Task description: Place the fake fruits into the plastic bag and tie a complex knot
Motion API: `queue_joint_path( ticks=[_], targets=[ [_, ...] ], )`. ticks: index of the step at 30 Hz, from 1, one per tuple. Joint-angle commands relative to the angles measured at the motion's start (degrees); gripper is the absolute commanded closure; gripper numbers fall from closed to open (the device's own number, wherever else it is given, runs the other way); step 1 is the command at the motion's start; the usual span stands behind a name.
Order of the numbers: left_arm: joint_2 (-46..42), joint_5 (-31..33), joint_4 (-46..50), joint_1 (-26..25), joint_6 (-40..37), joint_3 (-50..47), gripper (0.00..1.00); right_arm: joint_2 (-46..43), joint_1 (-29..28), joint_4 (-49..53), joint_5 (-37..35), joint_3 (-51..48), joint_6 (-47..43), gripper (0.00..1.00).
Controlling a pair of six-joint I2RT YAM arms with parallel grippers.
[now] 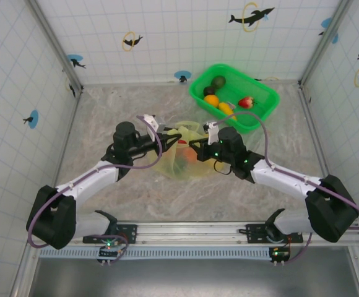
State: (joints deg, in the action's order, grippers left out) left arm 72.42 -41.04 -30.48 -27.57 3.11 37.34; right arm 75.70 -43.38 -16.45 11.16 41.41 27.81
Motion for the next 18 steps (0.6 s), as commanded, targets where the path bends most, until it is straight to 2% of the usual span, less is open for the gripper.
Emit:
queue_joint_path(
  ticks=[1,8,13,18],
  targets=[
    [0.2,-2.9,-1.5,0.5,0.1,1.3,0.64,0.7,-1.1,-2.4,0.3,1.0,0.2,1.00],
    [0.1,-3.7,-1.3,0.5,-0.4,1.3,0.54,1.3,-1.3,-2.2,0.1,1.2,0.2,1.00],
    [1.0,-3.5,-1.4,0.5,-0.2,1.4,0.43,2.1,-2.6,-2.6,2.6,1.9,-1.2,1.00],
    [1.4,-3.9,-1.4,0.5,-0.3,1.6,0.39,3.1,-3.4,-3.2,3.9,2.5,-1.4,1.00]
  ],
)
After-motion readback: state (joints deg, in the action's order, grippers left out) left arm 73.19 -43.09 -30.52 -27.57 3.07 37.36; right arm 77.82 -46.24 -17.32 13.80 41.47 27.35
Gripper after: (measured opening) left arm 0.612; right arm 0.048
